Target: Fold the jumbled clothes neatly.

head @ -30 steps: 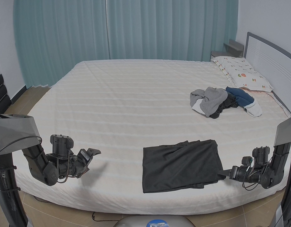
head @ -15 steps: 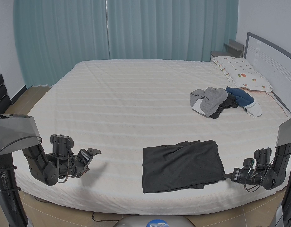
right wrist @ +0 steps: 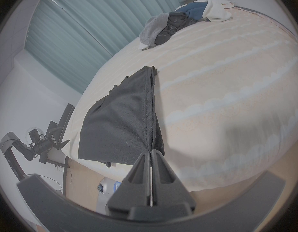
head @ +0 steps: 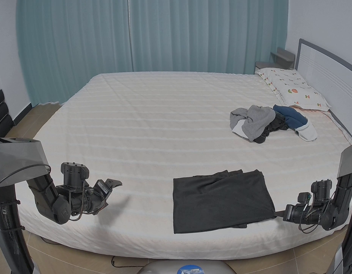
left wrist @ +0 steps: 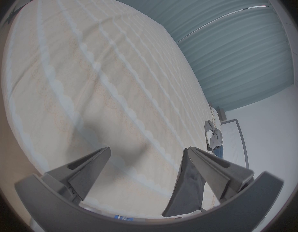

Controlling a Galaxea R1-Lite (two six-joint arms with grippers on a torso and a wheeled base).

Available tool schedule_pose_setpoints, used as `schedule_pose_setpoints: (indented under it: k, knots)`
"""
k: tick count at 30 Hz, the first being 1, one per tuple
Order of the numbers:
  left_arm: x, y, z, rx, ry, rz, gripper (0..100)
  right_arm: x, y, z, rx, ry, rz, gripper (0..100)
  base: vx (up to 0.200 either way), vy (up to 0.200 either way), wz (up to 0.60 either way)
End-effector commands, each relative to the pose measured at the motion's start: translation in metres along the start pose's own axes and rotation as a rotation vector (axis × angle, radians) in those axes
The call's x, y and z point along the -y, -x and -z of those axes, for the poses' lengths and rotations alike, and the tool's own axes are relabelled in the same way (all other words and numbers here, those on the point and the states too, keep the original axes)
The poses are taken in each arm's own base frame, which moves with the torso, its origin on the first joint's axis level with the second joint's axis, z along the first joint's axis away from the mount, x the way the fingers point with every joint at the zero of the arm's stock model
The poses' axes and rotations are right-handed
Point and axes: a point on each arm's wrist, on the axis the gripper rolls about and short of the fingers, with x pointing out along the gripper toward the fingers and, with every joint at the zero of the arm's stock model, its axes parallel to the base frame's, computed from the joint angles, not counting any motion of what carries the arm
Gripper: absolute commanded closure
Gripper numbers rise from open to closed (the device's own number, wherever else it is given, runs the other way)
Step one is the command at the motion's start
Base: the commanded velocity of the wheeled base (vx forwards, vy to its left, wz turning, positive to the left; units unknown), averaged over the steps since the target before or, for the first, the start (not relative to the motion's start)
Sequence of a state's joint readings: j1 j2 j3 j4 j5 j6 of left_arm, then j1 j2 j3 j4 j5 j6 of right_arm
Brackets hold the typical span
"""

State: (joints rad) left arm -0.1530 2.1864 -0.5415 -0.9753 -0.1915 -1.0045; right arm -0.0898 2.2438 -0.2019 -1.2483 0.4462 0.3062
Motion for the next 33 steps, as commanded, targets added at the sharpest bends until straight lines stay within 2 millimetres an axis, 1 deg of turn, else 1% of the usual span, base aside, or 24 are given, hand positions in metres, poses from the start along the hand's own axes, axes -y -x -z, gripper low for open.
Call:
schedule_pose_setpoints:
  k: [1,15,16,21,24,27,29,30,31,33]
  knots:
    - [0.0,0.0,0.0,-0.001,0.0,0.0,0,0.001,0.002,0.003,-0.01,0.003,0.007,100,0.0,0.0,0.0]
    - [0.0,0.0,0.0,-0.001,0.0,0.0,0,0.004,0.003,0.008,-0.032,0.025,0.016,100,0.0,0.0,0.0]
    - [0.0,0.0,0.0,-0.001,0.0,0.0,0,0.004,0.003,0.009,-0.036,0.031,0.017,0,0.0,0.0,0.0]
    - [0.0,0.0,0.0,-0.001,0.0,0.0,0,0.005,0.002,0.007,-0.029,0.036,0.017,0,0.0,0.0,0.0]
    - [0.0,0.0,0.0,-0.001,0.0,0.0,0,0.006,0.003,-0.005,0.024,0.038,0.013,0,0.0,0.0,0.0]
    - [0.0,0.0,0.0,-0.001,0.0,0.0,0,0.004,-0.002,-0.024,0.098,0.027,-0.009,0,0.0,0.0,0.0]
    - [0.0,0.0,0.0,-0.001,0.0,0.0,0,0.004,-0.003,-0.025,0.102,0.025,-0.011,0,0.0,0.0,0.0]
    - [0.0,0.0,0.0,-0.001,0.0,0.0,0,0.001,-0.015,-0.047,0.168,-0.051,-0.045,0,0.0,0.0,0.0]
    - [0.0,0.0,0.0,-0.001,0.0,0.0,0,-0.002,-0.022,-0.056,0.19,-0.082,-0.056,0,0.0,0.0,0.0]
    - [0.0,0.0,0.0,-0.001,0.002,0.0,0,-0.004,-0.035,-0.066,0.22,-0.116,-0.061,0,0.0,0.0,0.0]
